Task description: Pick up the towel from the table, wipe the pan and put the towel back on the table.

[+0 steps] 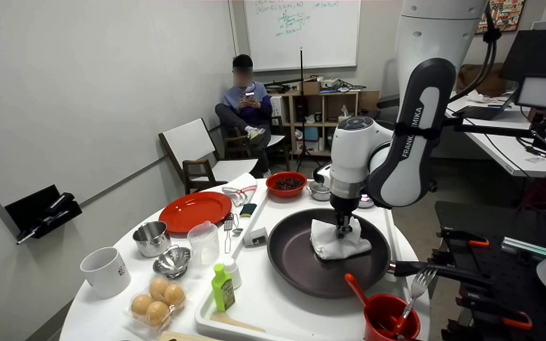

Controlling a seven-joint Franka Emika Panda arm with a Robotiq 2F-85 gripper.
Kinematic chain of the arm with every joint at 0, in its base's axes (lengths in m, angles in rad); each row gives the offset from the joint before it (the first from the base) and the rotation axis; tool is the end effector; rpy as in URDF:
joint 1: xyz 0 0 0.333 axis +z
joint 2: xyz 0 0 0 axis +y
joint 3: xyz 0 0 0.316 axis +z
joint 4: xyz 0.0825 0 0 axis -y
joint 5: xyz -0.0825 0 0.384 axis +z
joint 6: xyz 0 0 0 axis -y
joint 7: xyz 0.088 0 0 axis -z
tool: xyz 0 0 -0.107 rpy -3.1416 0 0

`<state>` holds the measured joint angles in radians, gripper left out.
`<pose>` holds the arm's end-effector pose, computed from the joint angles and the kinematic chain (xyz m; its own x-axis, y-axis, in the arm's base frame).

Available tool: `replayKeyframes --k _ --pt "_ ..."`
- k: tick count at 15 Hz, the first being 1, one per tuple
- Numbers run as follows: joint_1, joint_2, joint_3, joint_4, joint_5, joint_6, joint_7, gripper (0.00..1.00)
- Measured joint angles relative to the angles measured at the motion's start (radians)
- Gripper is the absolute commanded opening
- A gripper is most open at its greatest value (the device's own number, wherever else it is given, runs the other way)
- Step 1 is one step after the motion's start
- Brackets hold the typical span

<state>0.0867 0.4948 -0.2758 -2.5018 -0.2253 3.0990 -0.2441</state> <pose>0.4525 -0.0819 0.1129 0.9475 0.3169 0.0427 0.3050 -0.9357 0.1771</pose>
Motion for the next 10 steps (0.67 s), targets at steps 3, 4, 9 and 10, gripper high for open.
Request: replayKeyframes --k 3,4,9,10 --pt "-0.012 -0.04 0.037 -0.05 -0.031 -0.043 -0.027 0.08" --pt "-0.016 -0.052 0.05 -0.064 -0.039 -0.052 -0.033 0.08" --pt "-0.024 -0.086 0.109 -0.106 -0.056 -0.078 -0.052 0.08" --pt "-0.025 -0.089 0.119 -0.11 -0.056 -0.08 -0.055 0.08"
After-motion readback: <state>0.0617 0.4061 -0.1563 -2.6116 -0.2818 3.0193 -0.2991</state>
